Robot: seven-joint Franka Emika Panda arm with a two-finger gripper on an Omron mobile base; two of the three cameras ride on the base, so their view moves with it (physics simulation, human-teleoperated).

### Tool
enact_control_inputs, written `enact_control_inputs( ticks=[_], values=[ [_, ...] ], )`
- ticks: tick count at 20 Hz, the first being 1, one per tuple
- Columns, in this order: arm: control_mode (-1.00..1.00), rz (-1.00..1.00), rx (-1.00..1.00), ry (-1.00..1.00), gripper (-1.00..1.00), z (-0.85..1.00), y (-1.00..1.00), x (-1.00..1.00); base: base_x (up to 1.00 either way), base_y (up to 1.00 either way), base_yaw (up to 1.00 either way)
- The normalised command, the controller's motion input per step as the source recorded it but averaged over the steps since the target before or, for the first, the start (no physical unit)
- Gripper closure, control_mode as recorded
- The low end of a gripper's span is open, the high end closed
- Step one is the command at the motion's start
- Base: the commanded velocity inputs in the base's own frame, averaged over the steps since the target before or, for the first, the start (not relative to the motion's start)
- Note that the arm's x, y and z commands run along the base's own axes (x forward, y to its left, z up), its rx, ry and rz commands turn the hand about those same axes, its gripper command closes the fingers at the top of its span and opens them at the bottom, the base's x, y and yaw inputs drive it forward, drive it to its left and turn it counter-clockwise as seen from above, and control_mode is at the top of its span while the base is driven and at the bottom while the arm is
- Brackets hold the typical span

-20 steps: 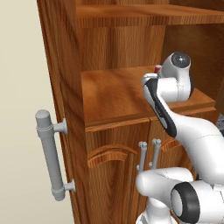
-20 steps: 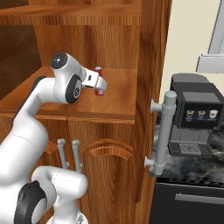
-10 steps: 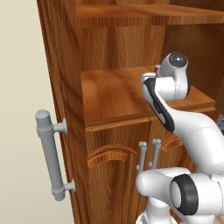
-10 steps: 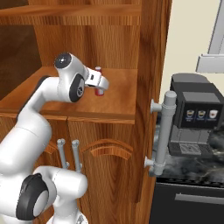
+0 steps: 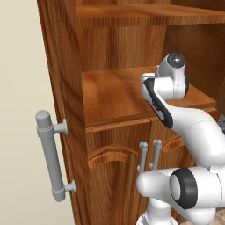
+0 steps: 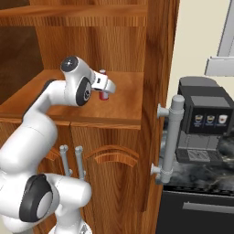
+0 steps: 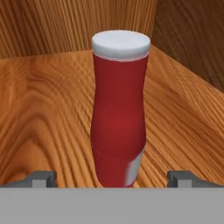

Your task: Take 2 condiments from the cabinet and move them on the counter near the stove.Make sure the condiments are lined up with each other, next to each other.

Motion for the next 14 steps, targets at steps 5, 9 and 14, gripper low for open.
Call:
enact_control_inputs(
  ticks=[5,9,14],
  values=[
    [-1.0,0.0,0.0,0.0,-1.0,-0.06,-0.01,0.15,0.0,0.0,0.0],
    [-1.0,0.0,0.0,0.0,-1.0,-0.03,-0.02,0.1,0.0,0.0,0.0],
    [-1.0,0.0,0.0,0.0,-1.0,-0.03,-0.01,0.12,0.0,0.0,0.0]
  ],
)
